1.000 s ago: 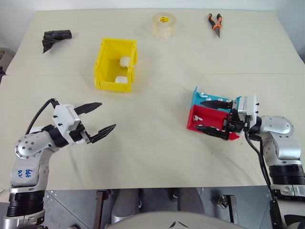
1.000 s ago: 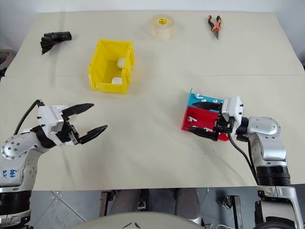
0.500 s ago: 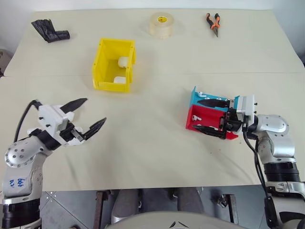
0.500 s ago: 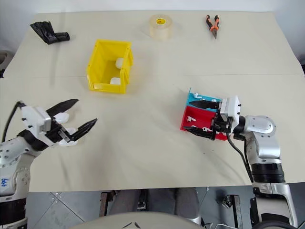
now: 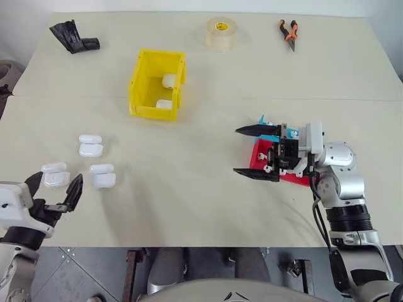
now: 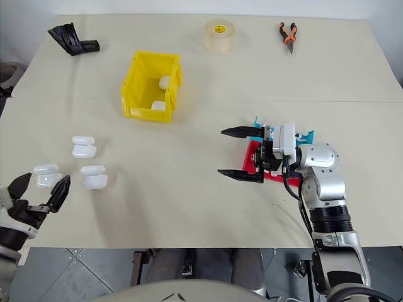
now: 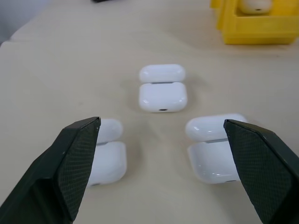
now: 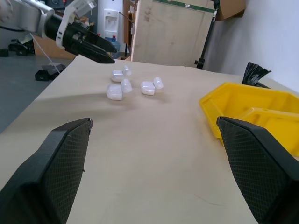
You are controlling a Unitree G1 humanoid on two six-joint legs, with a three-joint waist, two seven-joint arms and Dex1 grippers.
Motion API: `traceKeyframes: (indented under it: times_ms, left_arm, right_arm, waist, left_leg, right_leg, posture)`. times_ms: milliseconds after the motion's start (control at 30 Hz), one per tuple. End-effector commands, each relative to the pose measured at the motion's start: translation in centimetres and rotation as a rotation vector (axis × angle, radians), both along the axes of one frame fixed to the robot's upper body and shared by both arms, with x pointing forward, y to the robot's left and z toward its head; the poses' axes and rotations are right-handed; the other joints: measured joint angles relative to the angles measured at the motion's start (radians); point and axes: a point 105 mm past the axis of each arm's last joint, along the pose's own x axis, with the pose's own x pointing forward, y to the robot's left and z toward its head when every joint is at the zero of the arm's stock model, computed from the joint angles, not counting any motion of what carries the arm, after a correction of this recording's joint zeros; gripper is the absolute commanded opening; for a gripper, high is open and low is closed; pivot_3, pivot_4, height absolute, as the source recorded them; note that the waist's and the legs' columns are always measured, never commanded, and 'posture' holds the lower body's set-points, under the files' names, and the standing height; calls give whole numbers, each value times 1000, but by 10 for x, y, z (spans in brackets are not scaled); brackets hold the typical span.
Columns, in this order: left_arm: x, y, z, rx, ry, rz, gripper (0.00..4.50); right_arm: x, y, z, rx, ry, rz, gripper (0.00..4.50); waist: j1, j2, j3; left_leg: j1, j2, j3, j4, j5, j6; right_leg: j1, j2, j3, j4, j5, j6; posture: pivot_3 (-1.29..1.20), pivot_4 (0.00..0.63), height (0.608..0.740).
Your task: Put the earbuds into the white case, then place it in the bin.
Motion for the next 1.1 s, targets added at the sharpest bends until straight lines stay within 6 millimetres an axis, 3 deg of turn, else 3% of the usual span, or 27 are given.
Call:
traceKeyframes:
  times_ms: [33,133,367,700,1100]
  left_arm:
    - [-6,-9,3,9,95,-10,4484]
    - [7,-22,7,-40,151,-50,4484]
    - [19,-36,-13,-50,476,-58,4484]
    - [44,-48,-25,-85,530,-10,4484]
    - [41,-47,-39,-47,607,3,4484]
  right_arm:
    - [1,-5,3,-9,-14,-11,4500]
    - [0,-8,0,-16,7,-14,4500]
    - [-3,-8,-1,-20,25,-7,4500]
    - [-10,-6,0,-19,39,4,4500]
    - [-11,-4,2,4,41,-26,4500]
  waist:
    - [0,0,0]
    - [2,0,0]
    - [-4,0,0]
    - [-17,0,0]
    - [-16,1,-1]
  left_leg:
    - [0,0,0,0,0,0]
    - [0,0,0,0,0,0]
    - [1,-1,-8,-1,0,0]
    - [2,-1,-8,-2,0,-2]
    - [6,-1,-6,-4,0,-2]
  right_leg:
    - [0,0,0,0,0,0]
    - [0,0,0,0,0,0]
    - [0,0,1,1,0,0]
    - [0,1,1,1,-1,-1]
    - [2,1,4,2,-1,-1]
  posture:
    - [0,150,740]
    - [0,150,740]
    - [0,150,740]
    - [0,150,740]
    - [0,150,740]
